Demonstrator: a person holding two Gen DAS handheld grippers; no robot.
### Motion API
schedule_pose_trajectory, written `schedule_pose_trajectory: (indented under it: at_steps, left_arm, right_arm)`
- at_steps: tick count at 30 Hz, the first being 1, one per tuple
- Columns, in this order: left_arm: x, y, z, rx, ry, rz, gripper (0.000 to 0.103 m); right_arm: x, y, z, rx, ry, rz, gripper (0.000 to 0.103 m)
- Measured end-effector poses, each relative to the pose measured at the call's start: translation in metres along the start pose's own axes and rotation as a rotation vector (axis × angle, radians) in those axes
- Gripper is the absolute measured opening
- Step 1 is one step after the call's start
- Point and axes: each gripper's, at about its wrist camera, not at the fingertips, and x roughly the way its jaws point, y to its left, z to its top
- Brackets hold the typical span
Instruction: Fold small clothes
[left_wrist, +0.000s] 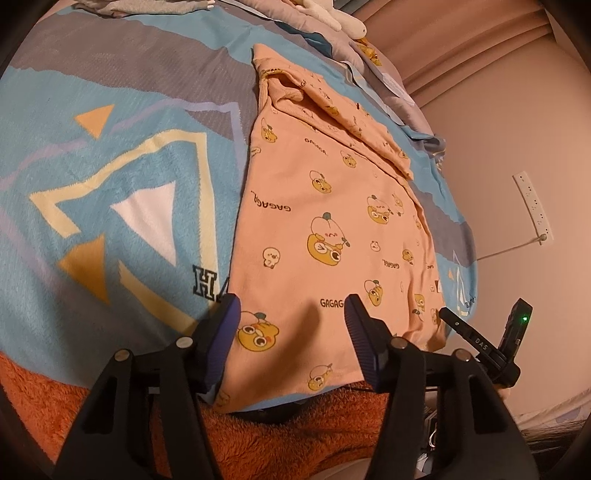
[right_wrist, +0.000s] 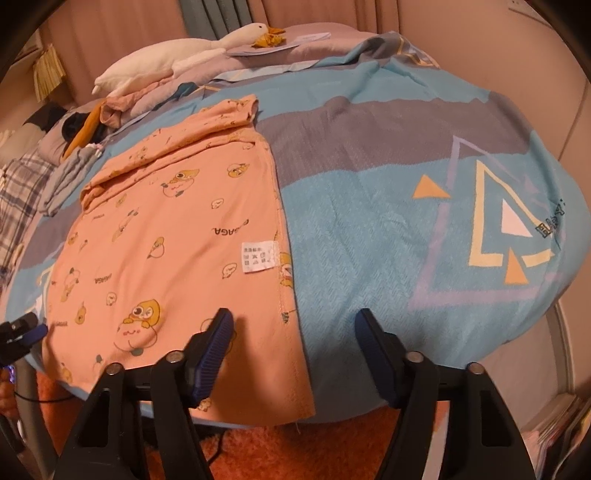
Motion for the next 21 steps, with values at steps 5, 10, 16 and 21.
schedule_pose_trajectory:
  at_steps: [5, 10, 16, 21]
  left_arm:
    - [0.002, 0.002, -0.004, -0.018, 0.039, -0.039, 0.054]
    - [0.003, -0.002, -0.009, -0.001, 0.045, -0.025, 0.054]
    - [-0.003, -0.007, -0.011, 0.013, 0.039, 0.030, 0.054]
    - [-0.005, -0.007, -0.013, 0.049, 0.032, 0.115, 0.054]
  right_arm:
    - [-0.001, 0.000, -0.003, 0.003, 0.004, 0.007, 0.063]
    - [-0.003, 0.001, -0.009, -0.007, 0.020, 0.012, 0.063]
    - [-0.007, 0.000, -0.013, -0.018, 0.031, 0.015, 0.063]
    - [-0.008, -0.001, -0.019, -0.029, 0.052, 0.008, 0.059]
